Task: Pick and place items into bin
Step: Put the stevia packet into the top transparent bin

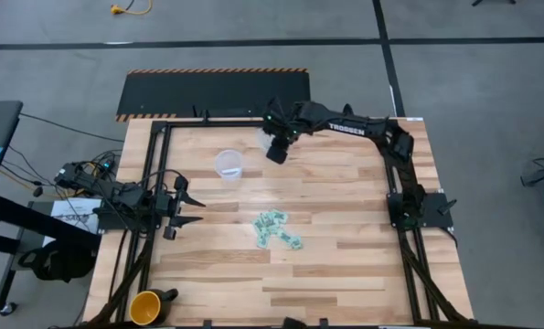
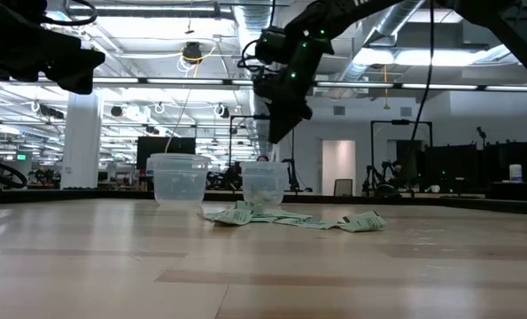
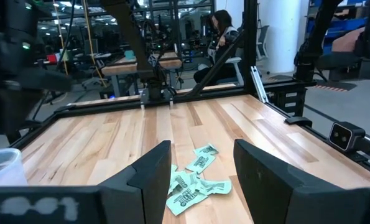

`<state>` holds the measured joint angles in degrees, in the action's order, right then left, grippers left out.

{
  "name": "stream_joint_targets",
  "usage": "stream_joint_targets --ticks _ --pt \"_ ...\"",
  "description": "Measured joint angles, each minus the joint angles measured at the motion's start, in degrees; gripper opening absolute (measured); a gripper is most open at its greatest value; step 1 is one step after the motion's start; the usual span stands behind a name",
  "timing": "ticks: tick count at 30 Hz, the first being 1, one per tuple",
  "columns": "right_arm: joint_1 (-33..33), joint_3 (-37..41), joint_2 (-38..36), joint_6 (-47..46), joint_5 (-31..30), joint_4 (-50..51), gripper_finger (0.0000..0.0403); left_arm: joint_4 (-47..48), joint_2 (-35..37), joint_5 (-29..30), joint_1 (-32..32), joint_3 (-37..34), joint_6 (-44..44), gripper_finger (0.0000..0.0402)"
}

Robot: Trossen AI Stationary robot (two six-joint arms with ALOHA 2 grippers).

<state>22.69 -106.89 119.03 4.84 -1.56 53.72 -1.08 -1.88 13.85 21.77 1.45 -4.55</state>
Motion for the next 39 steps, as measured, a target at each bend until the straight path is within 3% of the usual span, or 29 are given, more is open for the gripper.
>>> stream_joint_targets --ticks 6,14,22,29,39 --pt "-4.0 0.0 0.0 -7.4 2.6 10.8 0.0096 0.0 0.0 0.0 0.0 0.0 0.5 0.0166" --pt "-15.0 0.0 0.2 -13.4 4.7 21.8 0.0096 0.0 0.0 0.0 0.0 0.0 0.6 0.0166" --pt "-27.8 3.0 0.3 -18.5 7.3 18.3 0.0096 0.0 0.0 0.0 0.0 0.0 0.6 0.0166" --pt "-34.1 7.8 0.3 -24.8 7.6 8.6 0.01 0.0 0.0 0.0 0.0 0.0 0.7 0.0166" --pt "-38.2 11.8 0.3 -33.3 7.2 4.1 0.0178 0.0 0.0 0.0 0.0 0.0 0.7 0.0166"
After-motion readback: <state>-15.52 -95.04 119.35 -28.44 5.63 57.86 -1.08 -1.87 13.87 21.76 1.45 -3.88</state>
